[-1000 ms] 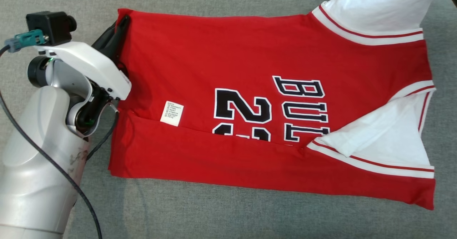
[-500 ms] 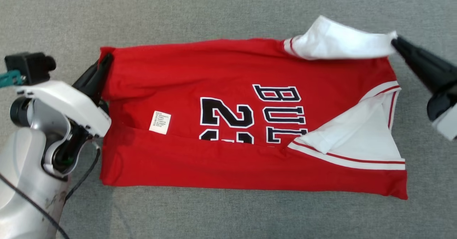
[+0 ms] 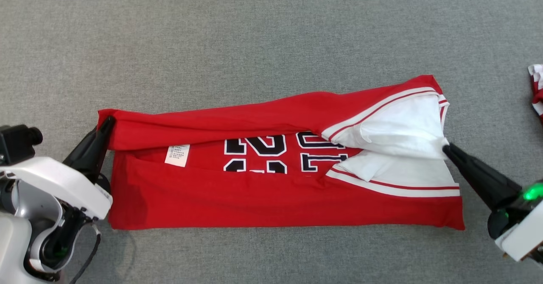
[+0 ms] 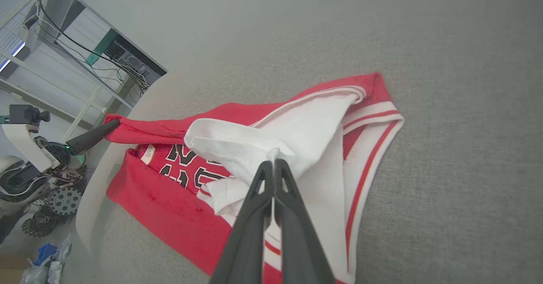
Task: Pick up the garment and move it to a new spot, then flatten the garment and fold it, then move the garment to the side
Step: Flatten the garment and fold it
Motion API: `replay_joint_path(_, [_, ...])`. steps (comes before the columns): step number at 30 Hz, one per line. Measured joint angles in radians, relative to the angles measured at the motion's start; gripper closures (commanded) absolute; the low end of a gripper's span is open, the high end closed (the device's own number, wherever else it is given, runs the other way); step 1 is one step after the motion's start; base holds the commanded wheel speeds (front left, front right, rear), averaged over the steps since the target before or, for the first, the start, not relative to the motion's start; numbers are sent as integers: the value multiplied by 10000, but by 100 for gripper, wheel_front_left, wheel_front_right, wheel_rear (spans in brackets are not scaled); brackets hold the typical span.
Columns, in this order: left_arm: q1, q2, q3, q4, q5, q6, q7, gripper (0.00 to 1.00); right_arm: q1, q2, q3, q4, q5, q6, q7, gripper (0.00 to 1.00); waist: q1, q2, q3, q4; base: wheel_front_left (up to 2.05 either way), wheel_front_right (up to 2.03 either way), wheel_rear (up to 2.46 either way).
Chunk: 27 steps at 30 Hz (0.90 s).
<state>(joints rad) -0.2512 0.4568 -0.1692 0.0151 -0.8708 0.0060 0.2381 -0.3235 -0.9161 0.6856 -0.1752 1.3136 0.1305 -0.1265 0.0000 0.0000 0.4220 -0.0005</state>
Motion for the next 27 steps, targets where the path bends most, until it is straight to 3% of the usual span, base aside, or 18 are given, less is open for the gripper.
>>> replay_joint_path(9, [848,-188,61,-113,-222,188,-111,100,1520,702,-447,96,-6,0,-144,100,0,0,-84,-134,0,0,0])
replay_joint_path(10, [897,-247,54,-38,-293,188,-111,83,1582,853,-464,194,-69,0,-90,100,0,0,-94,-152,0,0,0])
replay_joint_path(11, [963,-313,61,4,-362,221,-138,50,1636,1005,-476,282,-150,0,-36,100,0,0,-105,-171,0,0,0])
replay_joint_path(12, [1008,-343,71,104,-370,268,-182,50,1661,1162,-525,384,-247,0,0,100,0,0,-122,-190,0,0,0])
replay_joint_path(13, [1035,-372,82,205,-370,303,-224,0,1671,1312,-591,525,-395,0,0,59,0,0,-147,-207,0,0,0])
replay_joint_path(14, [1062,-391,100,257,-370,305,-303,0,1684,1446,-679,646,-575,0,-15,9,0,0,-170,-224,0,0,0])
replay_joint_path(15, [1071,-460,151,297,-370,345,-458,0,1697,1609,-802,779,-744,0,-115,0,0,0,-200,-235,0,0,0])
replay_joint_path(19, [1287,-840,474,284,-336,570,-1304,0,1745,2351,-1818,1390,-1827,0,-830,0,0,0,-344,-276,0,0,0])
replay_joint_path(27, [1669,-1580,819,-533,242,1039,-3112,0,2127,4550,-4633,1722,-4573,2,-1237,0,0,0,-669,-299,0,0,0])
